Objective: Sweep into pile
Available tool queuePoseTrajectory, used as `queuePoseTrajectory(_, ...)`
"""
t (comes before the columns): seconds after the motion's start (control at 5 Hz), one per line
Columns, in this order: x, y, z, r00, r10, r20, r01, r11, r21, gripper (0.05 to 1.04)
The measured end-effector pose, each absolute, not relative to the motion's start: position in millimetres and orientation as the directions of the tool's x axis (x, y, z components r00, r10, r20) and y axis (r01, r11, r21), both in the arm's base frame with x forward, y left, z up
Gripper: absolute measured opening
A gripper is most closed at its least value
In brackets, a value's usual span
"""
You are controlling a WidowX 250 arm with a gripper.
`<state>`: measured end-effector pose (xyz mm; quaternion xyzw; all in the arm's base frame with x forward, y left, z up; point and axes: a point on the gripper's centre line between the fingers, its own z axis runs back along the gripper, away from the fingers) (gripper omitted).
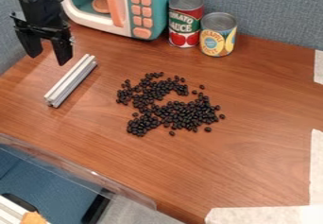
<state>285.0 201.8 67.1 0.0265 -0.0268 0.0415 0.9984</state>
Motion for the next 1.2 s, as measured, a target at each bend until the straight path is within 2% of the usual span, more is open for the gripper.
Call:
queuePoseTrajectory(0.2,283,200,55,0.996,0.082,0.027,-0.083,0.996,0.034,1.0)
queuePoseTrajectory(0.6,307,200,38,0.992,0.032,0.126,-0.048,0.99,0.133,1.0)
queuePoseTrajectory(0.8,309,202,29,0.993,0.025,0.119,-0.042,0.989,0.144,1.0)
queuePoseTrajectory(1.2,313,201,19,0.996,0.033,0.086,-0.043,0.991,0.123,1.0)
